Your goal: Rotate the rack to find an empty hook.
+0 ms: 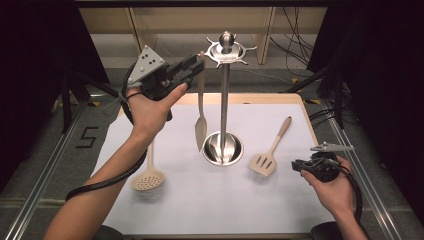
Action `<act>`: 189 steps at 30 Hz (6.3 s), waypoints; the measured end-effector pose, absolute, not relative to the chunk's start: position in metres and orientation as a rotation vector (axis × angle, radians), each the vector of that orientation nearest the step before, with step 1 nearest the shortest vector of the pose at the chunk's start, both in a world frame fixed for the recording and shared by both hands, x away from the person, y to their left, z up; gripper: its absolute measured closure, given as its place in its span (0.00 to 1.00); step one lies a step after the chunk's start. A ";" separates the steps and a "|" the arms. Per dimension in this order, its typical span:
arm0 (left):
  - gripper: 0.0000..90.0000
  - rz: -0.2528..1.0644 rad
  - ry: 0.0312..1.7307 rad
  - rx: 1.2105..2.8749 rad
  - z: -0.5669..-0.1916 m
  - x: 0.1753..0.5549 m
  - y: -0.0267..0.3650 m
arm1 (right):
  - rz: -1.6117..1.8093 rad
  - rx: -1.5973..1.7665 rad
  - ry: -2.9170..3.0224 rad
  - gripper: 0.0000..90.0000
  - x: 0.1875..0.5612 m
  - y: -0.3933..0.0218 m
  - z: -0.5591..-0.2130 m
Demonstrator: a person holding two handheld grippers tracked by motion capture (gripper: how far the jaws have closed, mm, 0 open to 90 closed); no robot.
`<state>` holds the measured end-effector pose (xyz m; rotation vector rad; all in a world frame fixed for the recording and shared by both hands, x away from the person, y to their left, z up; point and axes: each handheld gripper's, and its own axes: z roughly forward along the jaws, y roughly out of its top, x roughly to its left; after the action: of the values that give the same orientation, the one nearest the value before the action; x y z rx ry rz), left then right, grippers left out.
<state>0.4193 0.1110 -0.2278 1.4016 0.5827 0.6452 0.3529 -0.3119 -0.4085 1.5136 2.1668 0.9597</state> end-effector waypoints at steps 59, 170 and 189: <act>0.46 0.402 1.384 1.960 -0.455 0.456 0.250 | 0.917 1.575 2.239 0.79 0.363 -0.310 -0.401; 0.47 0.391 1.402 1.917 -0.459 0.446 0.259 | 0.405 1.614 2.559 0.86 0.489 -0.257 -0.454; 0.47 0.384 1.392 1.922 -0.457 0.446 0.257 | 0.245 1.755 2.621 0.85 0.428 -0.271 -0.448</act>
<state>0.4463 0.2566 -0.4571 1.9220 1.3920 0.3837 0.4283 -0.2708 -0.4484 1.7554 2.6214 0.2449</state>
